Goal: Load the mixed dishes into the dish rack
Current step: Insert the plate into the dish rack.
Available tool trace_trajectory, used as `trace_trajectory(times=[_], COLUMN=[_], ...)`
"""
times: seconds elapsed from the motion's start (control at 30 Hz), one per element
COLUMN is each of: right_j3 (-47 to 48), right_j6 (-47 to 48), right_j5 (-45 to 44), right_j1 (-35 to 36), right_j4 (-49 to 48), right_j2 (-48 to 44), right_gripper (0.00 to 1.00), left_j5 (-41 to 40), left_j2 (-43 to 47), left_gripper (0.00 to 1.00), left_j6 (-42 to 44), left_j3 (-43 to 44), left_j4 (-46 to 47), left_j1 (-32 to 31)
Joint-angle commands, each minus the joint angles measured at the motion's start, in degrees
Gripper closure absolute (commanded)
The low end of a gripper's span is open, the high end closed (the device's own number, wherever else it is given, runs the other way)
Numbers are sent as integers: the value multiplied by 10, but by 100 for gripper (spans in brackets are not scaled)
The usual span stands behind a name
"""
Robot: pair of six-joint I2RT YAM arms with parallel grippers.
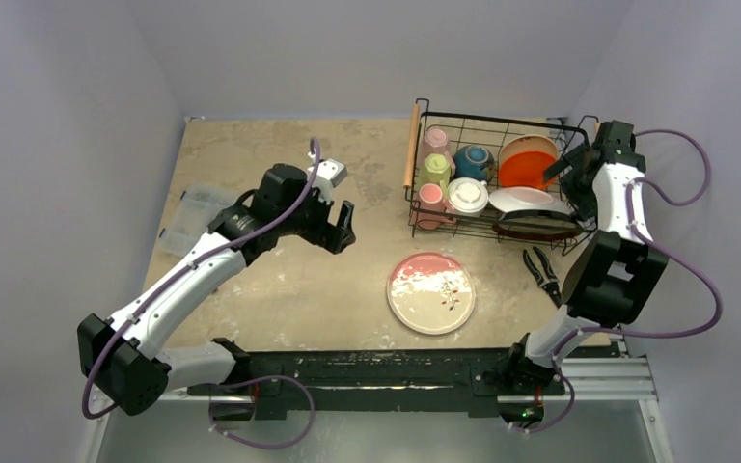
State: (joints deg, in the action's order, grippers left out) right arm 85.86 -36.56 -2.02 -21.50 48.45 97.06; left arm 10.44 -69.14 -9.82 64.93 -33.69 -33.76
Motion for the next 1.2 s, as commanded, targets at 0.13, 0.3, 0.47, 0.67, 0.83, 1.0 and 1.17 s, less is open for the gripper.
trace_trajectory(times=[0.13, 0.3, 0.47, 0.67, 0.83, 1.0, 1.17], right_j3=[1, 31, 58, 105, 276, 421, 353], right_j6=[-44, -77, -115, -86, 89, 264, 338], right_j5=[117, 194, 233, 169, 46, -126, -119], right_j1=[21, 22, 21, 22, 107, 224, 247], right_j4=[-43, -84, -110, -51, 97, 232, 216], right_j2=[38, 40, 38, 22, 84, 191, 172], right_gripper=[1, 1, 2, 5, 4, 12, 19], left_j5=[60, 87, 89, 91, 89, 76, 46], left_j2=[-5, -10, -12, -11, -12, -5, 14], left_gripper=[11, 12, 12, 12, 12, 12, 11], left_j6=[23, 9, 9, 13, 26, 27, 14], left_j3=[-60, -65, -60, -61, -60, -69, -86], left_j4=[84, 100, 95, 93, 84, 81, 77], left_j1=[-18, -21, -24, -26, -26, -27, -26])
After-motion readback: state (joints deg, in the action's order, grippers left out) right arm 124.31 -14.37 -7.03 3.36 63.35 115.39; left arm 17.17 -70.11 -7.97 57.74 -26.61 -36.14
